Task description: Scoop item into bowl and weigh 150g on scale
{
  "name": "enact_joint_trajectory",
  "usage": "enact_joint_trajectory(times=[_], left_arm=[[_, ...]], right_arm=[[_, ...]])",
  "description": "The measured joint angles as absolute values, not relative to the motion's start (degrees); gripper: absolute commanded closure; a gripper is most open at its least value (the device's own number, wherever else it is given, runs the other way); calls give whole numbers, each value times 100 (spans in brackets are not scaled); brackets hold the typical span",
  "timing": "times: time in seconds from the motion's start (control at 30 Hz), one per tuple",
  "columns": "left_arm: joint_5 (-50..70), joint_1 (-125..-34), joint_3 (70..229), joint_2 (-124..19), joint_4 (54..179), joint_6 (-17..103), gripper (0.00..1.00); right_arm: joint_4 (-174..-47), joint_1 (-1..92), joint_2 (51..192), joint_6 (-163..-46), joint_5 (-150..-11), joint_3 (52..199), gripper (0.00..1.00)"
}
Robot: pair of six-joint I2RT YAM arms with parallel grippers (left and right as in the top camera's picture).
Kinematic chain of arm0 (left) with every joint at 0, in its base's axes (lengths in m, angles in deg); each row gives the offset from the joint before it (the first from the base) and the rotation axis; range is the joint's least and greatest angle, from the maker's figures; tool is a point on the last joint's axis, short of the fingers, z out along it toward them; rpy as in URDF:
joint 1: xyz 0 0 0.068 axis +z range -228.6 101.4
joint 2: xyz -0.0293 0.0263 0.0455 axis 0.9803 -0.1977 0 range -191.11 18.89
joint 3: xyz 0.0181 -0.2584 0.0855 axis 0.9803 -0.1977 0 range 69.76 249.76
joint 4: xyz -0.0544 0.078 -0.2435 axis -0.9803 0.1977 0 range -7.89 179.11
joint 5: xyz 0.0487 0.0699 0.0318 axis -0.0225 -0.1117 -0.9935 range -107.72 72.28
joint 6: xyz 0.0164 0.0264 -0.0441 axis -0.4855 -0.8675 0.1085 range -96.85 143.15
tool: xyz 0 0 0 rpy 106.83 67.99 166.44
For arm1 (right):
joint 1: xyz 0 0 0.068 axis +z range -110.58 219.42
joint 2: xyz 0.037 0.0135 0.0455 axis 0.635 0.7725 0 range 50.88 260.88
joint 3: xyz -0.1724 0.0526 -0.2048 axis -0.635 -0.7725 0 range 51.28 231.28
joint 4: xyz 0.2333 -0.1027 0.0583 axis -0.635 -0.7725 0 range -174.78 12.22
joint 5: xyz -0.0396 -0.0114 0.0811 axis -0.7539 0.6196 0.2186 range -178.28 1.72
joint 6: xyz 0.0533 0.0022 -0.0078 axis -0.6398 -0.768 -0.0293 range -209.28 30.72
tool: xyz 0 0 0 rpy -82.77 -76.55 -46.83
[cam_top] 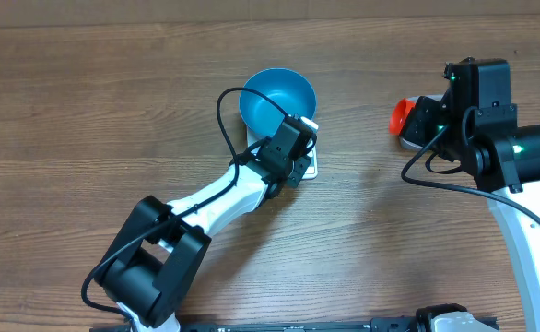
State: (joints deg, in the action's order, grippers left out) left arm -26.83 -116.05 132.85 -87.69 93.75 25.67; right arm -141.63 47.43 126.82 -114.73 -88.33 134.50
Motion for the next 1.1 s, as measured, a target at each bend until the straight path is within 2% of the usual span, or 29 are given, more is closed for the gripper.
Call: enact_joint_trajectory(times=[1.1], left_arm=[[-2573,-11607,13285,-8881,9502,2146,96]], right_arm=[[-14161,4743,12682,-11473,-8833,13450,96]])
